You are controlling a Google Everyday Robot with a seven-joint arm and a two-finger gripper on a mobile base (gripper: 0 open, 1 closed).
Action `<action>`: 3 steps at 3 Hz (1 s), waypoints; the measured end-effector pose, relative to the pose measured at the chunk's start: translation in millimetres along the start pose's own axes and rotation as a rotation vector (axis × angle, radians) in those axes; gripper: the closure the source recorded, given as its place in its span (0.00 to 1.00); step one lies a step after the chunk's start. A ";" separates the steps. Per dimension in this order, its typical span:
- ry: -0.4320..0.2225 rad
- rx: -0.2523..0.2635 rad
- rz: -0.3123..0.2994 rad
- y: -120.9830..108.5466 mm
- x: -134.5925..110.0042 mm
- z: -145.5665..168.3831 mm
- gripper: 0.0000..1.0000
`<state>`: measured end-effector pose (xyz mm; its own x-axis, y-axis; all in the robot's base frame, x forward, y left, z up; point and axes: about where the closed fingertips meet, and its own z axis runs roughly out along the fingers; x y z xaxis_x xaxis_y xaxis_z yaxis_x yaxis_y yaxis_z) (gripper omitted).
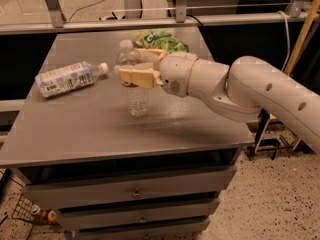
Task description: Place water bottle upright
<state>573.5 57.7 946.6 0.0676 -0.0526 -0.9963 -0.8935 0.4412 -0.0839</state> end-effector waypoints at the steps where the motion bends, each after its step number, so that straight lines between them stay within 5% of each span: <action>1: -0.004 0.010 -0.001 -0.1 1.0 -2.0 1.00; 3: -0.004 0.010 -0.001 -0.1 -0.1 -1.9 0.59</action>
Offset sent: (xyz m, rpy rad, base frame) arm -0.0007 -0.0019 -0.0010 0.0040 -0.0037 -0.0094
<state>572.7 56.0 946.7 0.0709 -0.0493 -0.9963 -0.8891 0.4496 -0.0855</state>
